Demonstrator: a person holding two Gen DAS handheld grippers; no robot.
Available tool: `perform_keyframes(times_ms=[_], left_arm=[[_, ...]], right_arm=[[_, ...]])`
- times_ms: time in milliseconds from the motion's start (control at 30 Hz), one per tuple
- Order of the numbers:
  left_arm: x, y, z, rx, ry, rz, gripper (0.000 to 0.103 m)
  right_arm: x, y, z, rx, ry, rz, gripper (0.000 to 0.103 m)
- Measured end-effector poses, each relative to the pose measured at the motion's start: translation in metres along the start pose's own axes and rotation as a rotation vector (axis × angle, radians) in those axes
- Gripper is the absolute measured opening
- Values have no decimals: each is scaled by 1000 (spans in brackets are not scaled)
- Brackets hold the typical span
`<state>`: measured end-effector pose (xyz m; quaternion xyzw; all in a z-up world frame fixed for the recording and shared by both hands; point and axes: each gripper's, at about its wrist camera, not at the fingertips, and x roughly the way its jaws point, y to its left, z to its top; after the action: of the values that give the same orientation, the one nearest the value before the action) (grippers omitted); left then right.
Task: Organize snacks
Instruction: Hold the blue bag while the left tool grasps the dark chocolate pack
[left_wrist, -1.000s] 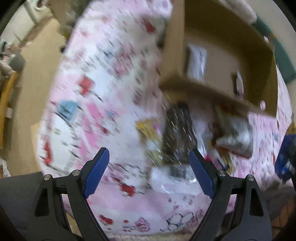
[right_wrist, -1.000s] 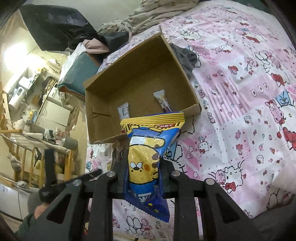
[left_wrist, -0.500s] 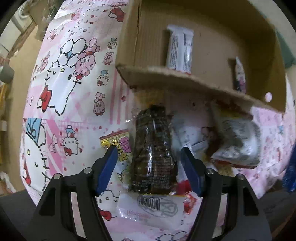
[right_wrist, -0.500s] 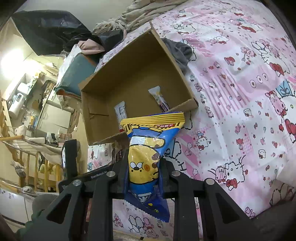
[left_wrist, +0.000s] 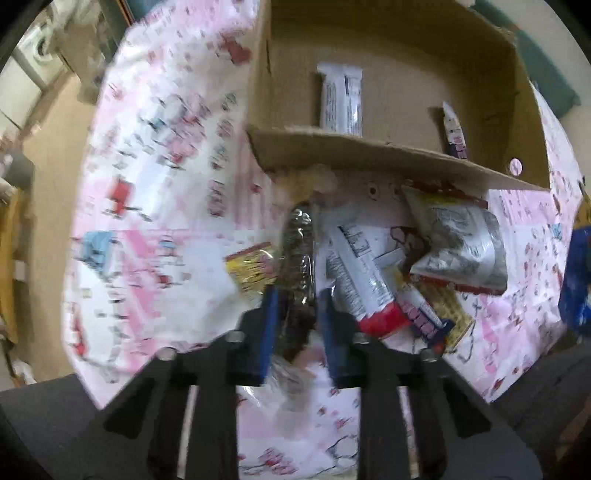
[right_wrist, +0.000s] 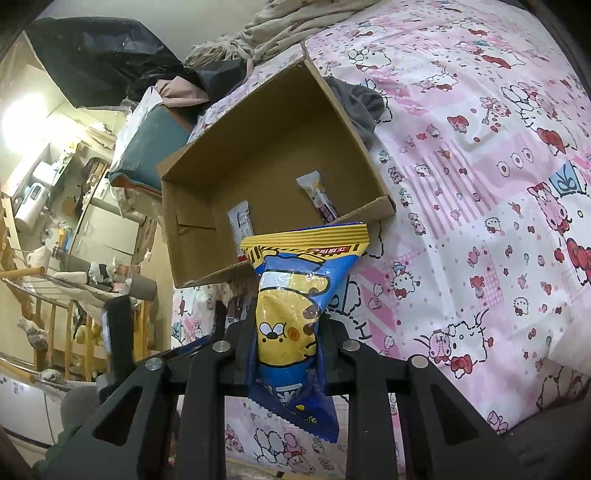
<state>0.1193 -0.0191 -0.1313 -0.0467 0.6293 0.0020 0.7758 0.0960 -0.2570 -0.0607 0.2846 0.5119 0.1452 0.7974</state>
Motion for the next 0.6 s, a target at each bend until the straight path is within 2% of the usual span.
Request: perform_keyframes(times_ms=[100, 267, 400, 467, 500, 600], left_arm=[[-9, 4, -9, -12, 9, -29, 9], [-6, 31, -12, -69, 6, -8, 7], [4, 44, -7, -107, 27, -37, 15], [16, 42, -5, -101, 68, -41, 15], [26, 40, -7, -100, 104, -44, 11], [25, 39, -12, -111, 99, 2, 10]], right_arm=[[-2, 2, -2, -7, -2, 6, 25], [-5, 6, -5, -23, -7, 14, 25], [-5, 7, -5, -23, -5, 16, 25], [-5, 7, -5, -21, -2, 16, 25], [-5, 7, -5, -22, 0, 15, 25], [-6, 7, -6, -24, -5, 10, 25]])
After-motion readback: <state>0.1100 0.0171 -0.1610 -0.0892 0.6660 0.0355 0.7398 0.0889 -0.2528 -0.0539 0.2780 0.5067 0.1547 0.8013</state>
